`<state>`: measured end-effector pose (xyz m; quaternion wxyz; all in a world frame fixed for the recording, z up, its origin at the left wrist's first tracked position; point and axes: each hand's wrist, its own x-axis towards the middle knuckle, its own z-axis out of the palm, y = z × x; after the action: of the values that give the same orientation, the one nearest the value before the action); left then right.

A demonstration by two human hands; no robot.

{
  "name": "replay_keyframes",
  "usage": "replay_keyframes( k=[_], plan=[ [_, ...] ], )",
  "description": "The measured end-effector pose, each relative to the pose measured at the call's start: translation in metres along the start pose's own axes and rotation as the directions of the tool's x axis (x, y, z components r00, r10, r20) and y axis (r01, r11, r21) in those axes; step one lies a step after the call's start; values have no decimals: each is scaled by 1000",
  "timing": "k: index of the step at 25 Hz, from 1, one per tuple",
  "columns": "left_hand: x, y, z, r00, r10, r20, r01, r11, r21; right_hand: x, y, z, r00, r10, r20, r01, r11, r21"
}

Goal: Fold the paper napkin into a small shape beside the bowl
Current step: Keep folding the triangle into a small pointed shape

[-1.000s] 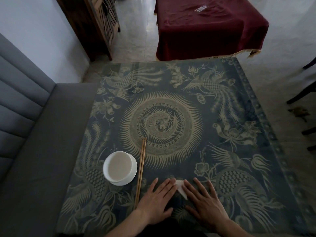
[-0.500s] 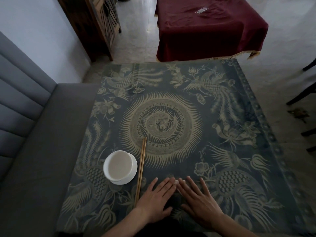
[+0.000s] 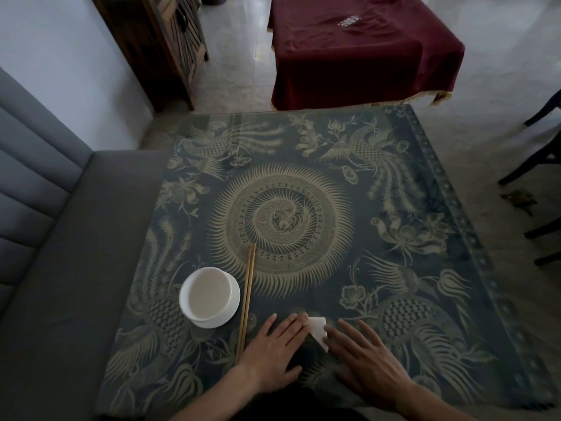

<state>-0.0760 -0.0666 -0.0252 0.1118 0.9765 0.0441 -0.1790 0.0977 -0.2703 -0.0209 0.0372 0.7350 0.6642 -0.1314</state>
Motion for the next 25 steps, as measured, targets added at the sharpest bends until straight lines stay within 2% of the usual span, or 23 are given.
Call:
replay_keyframes(
  k=[7, 12, 15, 21, 25],
  plan=[
    [4, 13, -5, 997, 58, -60, -57, 998, 19, 22, -17, 6, 997, 69, 29, -68, 997, -36],
    [8, 24, 0, 998, 2, -62, -3, 1000, -15, 20, -13, 4, 997, 76, 18, -75, 996, -37],
    [3, 17, 6, 992, -52, -117, 60, 996, 61, 19, -10, 3, 999, 28, 24, -27, 999, -43],
    [-9, 6, 5, 982, -99, -161, 115, 989, 91, 18, -5, -2, 999, -18, 51, 23, 996, -89],
    [-11, 7, -2, 987, -101, -121, 107, 993, 42, 18, -7, 0, 1000, 6, 21, -4, 996, -90]
  ],
)
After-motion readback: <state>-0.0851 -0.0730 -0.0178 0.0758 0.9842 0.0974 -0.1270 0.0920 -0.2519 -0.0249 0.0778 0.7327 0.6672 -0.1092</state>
